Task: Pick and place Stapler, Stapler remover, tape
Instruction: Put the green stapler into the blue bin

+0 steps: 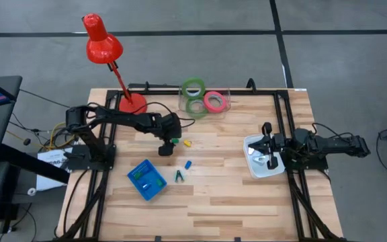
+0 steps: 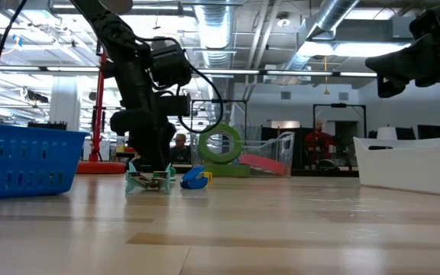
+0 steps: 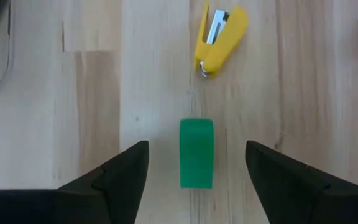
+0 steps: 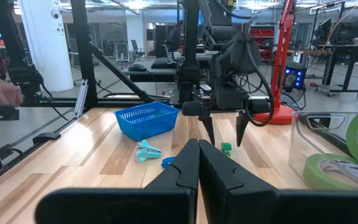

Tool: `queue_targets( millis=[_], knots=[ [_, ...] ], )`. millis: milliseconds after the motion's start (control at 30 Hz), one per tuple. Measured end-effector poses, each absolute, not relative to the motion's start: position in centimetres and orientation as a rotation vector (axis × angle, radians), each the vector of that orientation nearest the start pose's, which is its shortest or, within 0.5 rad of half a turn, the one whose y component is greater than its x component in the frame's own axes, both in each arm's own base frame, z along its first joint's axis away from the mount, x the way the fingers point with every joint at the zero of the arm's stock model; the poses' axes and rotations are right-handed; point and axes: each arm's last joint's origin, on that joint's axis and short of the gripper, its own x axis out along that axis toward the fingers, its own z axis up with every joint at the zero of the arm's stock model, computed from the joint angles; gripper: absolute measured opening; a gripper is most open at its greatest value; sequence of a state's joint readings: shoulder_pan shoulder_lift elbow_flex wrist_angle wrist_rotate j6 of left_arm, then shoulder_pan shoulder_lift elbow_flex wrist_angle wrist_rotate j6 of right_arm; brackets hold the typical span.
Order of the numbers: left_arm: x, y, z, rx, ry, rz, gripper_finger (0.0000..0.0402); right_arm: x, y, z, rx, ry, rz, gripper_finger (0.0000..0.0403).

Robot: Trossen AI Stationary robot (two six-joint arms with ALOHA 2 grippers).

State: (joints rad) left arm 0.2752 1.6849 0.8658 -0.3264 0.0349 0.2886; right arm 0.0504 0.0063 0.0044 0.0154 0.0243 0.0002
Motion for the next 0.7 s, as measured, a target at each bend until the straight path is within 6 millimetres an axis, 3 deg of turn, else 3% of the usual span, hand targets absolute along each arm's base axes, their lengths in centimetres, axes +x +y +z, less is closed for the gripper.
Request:
queue_targets(
  millis=[433,700],
  knots=[
    [28.98,8.12,13.96,0.077,1.153,0.049,0.0154,9.77,0.42,16.6,0.001,-0.014,0.026,0.0],
    [28.98,8.11,13.96,0.077,1.154,0.049,0.0113,9.77,0.42,16.6,0.001,-0.014,0.026,0.0]
  ],
)
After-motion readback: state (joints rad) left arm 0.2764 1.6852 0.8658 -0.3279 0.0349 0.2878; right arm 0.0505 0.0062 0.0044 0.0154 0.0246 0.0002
